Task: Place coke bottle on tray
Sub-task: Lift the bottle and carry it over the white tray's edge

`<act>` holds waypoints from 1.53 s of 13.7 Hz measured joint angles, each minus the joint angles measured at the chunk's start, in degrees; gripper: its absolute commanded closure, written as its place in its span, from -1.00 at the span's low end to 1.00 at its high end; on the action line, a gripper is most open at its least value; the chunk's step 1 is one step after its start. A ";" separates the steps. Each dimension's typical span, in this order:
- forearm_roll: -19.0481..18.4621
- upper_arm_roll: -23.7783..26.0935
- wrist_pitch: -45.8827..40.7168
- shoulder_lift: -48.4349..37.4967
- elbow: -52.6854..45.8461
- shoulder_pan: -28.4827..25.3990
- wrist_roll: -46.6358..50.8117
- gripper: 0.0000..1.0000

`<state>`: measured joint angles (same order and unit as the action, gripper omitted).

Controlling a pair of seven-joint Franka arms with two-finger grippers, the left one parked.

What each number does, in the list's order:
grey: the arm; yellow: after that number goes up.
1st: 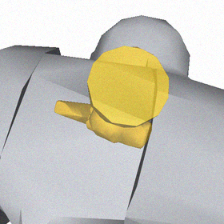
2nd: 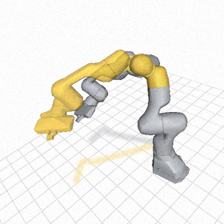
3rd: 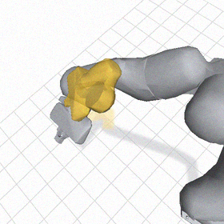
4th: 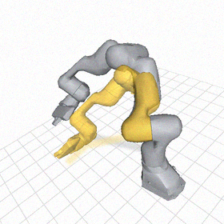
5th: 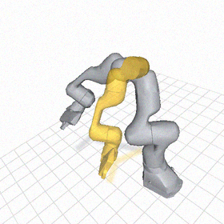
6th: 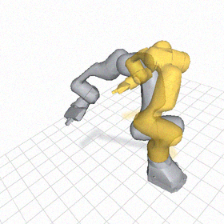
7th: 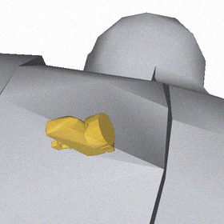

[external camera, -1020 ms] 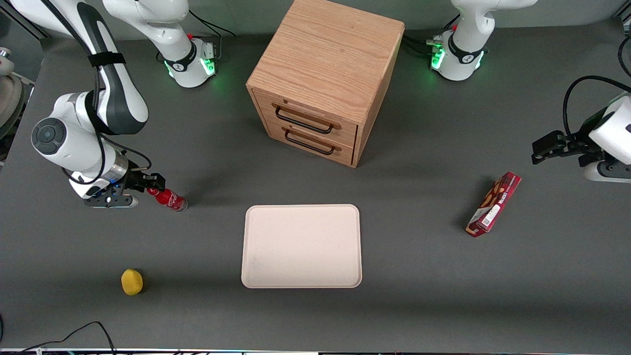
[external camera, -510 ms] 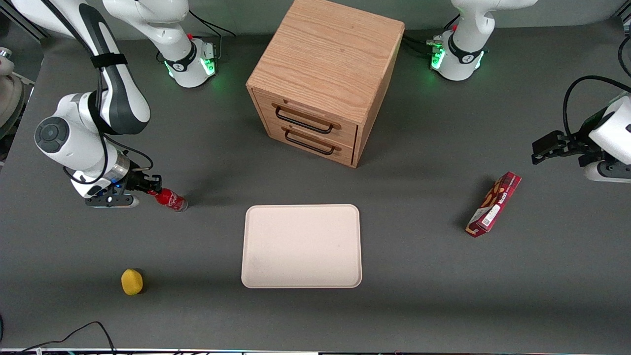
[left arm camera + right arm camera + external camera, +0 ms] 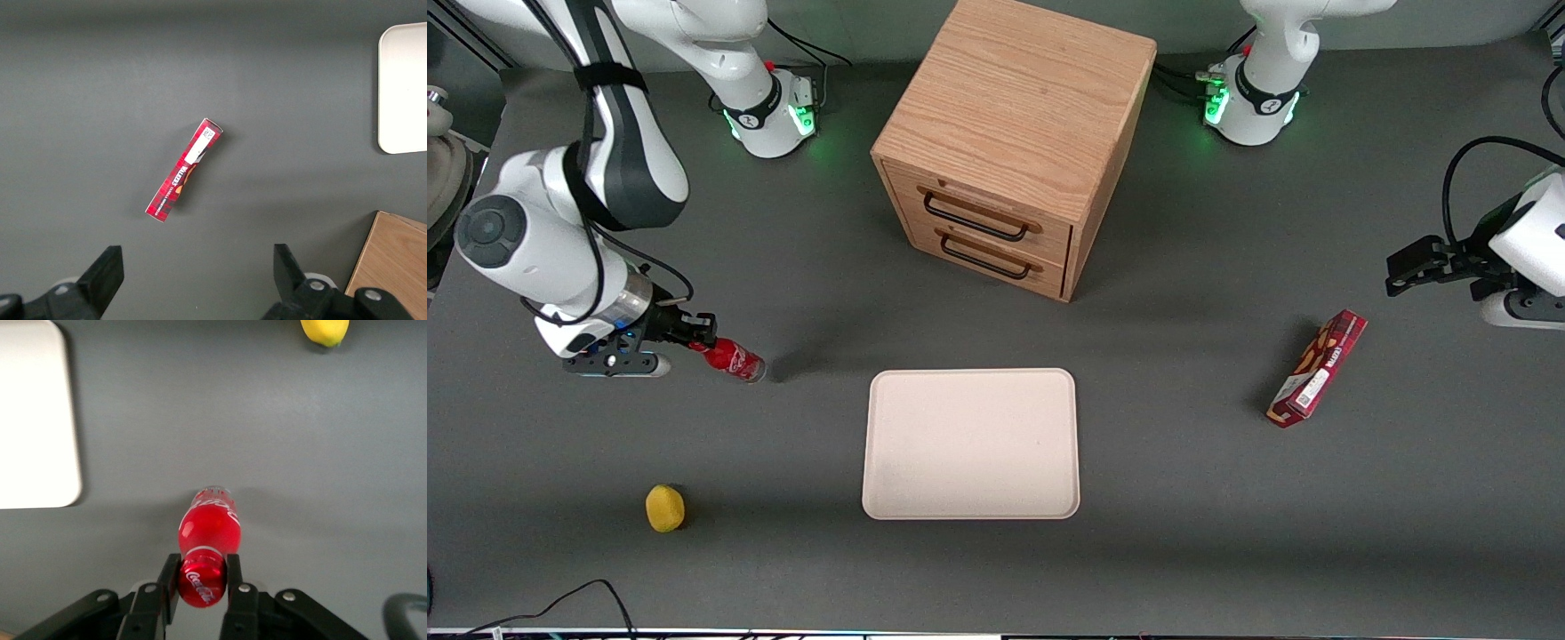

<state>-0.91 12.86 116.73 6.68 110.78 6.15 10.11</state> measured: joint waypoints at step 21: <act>-0.31 -13.98 -13.40 37.90 -56.77 -27.82 9.47 1.00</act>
<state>-1.22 -1.12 103.32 44.58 54.01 -21.67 19.58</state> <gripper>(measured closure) 0.687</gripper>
